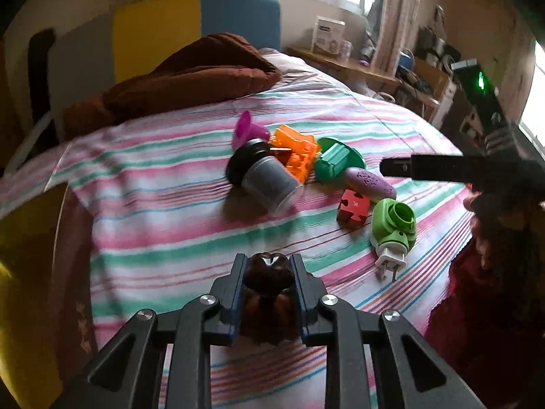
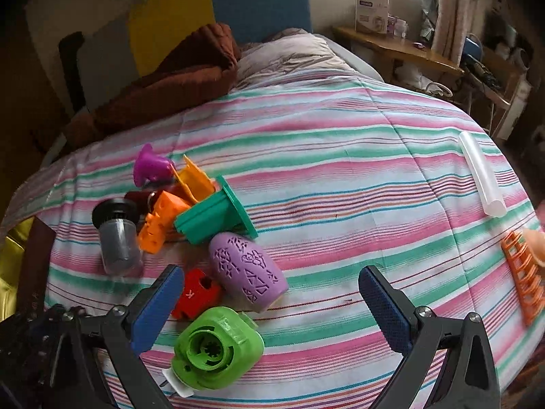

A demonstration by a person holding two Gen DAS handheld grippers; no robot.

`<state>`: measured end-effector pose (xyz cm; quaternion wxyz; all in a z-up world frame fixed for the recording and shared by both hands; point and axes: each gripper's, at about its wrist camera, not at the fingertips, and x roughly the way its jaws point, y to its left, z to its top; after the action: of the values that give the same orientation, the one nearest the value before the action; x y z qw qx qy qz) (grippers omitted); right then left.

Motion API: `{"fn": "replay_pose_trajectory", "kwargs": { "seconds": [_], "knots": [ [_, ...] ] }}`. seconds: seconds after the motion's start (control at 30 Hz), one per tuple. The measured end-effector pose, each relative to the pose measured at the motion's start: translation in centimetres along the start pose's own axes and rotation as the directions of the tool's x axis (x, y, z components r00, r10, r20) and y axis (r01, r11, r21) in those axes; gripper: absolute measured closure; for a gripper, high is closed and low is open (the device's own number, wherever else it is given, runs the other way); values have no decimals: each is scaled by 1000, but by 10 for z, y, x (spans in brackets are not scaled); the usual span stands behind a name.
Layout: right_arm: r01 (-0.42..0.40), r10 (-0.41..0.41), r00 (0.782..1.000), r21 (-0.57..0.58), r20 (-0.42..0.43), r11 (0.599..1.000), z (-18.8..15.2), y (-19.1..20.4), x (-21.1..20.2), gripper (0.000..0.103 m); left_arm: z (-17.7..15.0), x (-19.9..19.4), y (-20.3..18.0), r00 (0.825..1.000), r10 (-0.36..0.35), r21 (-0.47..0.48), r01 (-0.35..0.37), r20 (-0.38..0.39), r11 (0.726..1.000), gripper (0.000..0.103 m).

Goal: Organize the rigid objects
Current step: 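Move the left tool to the brown pinecone piece and close on it, then carry the pinecone piece into the tray with the left tool while the right tool grasps the purple egg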

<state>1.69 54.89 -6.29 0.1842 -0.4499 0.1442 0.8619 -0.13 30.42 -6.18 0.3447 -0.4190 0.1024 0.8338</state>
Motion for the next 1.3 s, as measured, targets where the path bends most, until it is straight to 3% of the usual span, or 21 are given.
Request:
{"fn": "replay_pose_trajectory", "kwargs": {
  "seconds": [0.17, 0.4, 0.53, 0.8, 1.03, 1.3],
  "knots": [
    [-21, 21, 999, 18, -32, 1000, 0, -4, 6, 0, -9, -14, 12, 1000, -14, -48, 14, 13, 999, 79],
    [-74, 75, 997, 36, -13, 997, -3, -7, -2, 3, -21, -39, 25, 999, -23, -82, 27, 49, 996, 79],
    [-73, 72, 997, -11, -18, 997, -4, 3, -1, 4, -23, -54, 30, 997, -24, -88, 31, 75, 996, 79],
    [57, -60, 996, -63, -61, 996, 0, 4, 21, 28, -33, -72, 38, 993, -56, -110, 67, 100, 992, 79],
    [15, -24, 994, -84, -105, 996, -1, 11, 36, 30, -40, -81, 44, 991, -78, -125, 91, 109, 988, 79],
    [-57, 54, 991, -22, -120, 998, -1, 3, 40, 44, -45, -97, 58, 988, -82, -148, 102, 134, 984, 79]
  ]
}}
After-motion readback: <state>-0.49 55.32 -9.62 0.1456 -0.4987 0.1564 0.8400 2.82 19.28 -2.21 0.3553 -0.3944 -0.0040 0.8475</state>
